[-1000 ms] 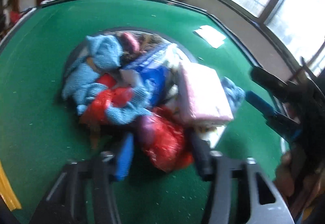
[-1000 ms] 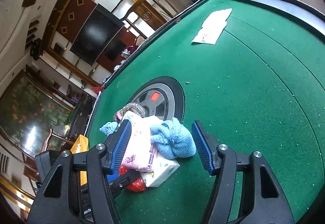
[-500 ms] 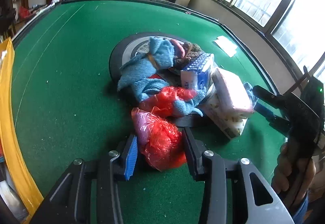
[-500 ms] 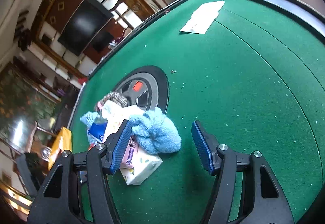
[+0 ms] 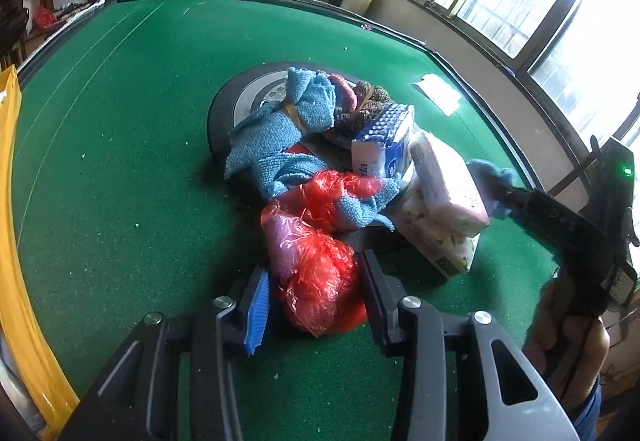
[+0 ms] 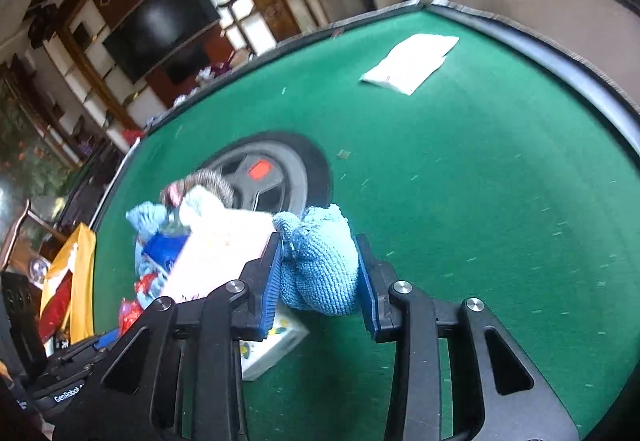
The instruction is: Organize soft objects
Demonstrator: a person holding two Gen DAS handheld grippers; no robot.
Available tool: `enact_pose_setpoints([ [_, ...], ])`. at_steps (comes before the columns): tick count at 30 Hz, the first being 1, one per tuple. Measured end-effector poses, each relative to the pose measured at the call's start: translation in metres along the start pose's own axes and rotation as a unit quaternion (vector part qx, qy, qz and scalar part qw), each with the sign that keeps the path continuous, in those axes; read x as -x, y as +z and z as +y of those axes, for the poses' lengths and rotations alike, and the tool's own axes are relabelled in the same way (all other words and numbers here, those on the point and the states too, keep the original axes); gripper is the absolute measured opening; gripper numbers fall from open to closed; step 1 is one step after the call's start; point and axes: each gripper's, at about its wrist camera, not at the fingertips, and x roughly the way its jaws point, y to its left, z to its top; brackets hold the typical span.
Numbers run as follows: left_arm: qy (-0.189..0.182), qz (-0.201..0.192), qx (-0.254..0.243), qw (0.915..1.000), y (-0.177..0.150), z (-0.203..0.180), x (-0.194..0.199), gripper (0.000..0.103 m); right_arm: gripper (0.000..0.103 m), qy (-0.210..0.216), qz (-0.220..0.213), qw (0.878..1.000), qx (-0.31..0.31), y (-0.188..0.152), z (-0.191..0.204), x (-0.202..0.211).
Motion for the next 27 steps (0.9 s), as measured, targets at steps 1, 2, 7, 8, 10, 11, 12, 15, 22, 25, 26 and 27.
enact_pose_setpoints([
  [1, 0.000, -0.003, -0.003, 1.0000, 0.000, -0.001, 0.001, 0.042, 0.033, 0.002, -0.009, 1.000, -0.009, 0.001, -0.004, 0.007],
  [2, -0.001, -0.005, -0.006, 1.0000, 0.000, -0.002, 0.003, 0.042, 0.033, 0.005, -0.013, 1.000, -0.015, 0.001, -0.007, 0.010],
  [7, -0.005, -0.025, -0.015, 0.9996, 0.001, -0.007, 0.015, 0.042, 0.033, 0.020, -0.031, 0.999, -0.030, 0.001, -0.012, 0.025],
  [8, -0.005, -0.028, -0.017, 0.9995, 0.002, -0.008, 0.017, 0.042, 0.033, 0.022, -0.036, 0.999, -0.027, 0.001, -0.010, 0.028],
  [10, -0.001, -0.036, -0.023, 0.9991, 0.004, -0.011, 0.022, 0.042, 0.033, 0.031, -0.048, 0.998, -0.017, 0.001, -0.003, 0.034],
  [11, 0.001, -0.041, -0.024, 0.9989, 0.004, -0.012, 0.024, 0.042, 0.033, 0.037, -0.052, 0.998, -0.012, 0.000, 0.001, 0.036],
  [12, 0.000, -0.043, -0.024, 0.9988, 0.005, -0.011, 0.026, 0.042, 0.033, 0.043, -0.055, 0.998, -0.003, -0.002, 0.006, 0.039],
  [15, 0.003, -0.054, -0.025, 0.9982, 0.006, -0.009, 0.032, 0.042, 0.033, 0.059, -0.053, 0.997, 0.023, -0.009, 0.023, 0.040],
  [22, 0.013, -0.094, -0.025, 0.9952, 0.015, -0.003, 0.057, 0.042, 0.033, 0.086, -0.043, 0.992, 0.086, -0.020, 0.056, 0.037],
  [25, 0.017, -0.120, -0.015, 0.9925, 0.021, 0.004, 0.076, 0.042, 0.033, 0.093, -0.033, 0.990, 0.102, -0.028, 0.068, 0.035],
  [26, 0.019, -0.130, -0.009, 0.9913, 0.023, 0.010, 0.082, 0.042, 0.033, 0.094, -0.029, 0.989, 0.108, -0.029, 0.073, 0.035],
  [27, 0.023, -0.138, -0.003, 0.9902, 0.025, 0.016, 0.089, 0.042, 0.033, 0.097, -0.026, 0.989, 0.113, -0.032, 0.079, 0.035],
])
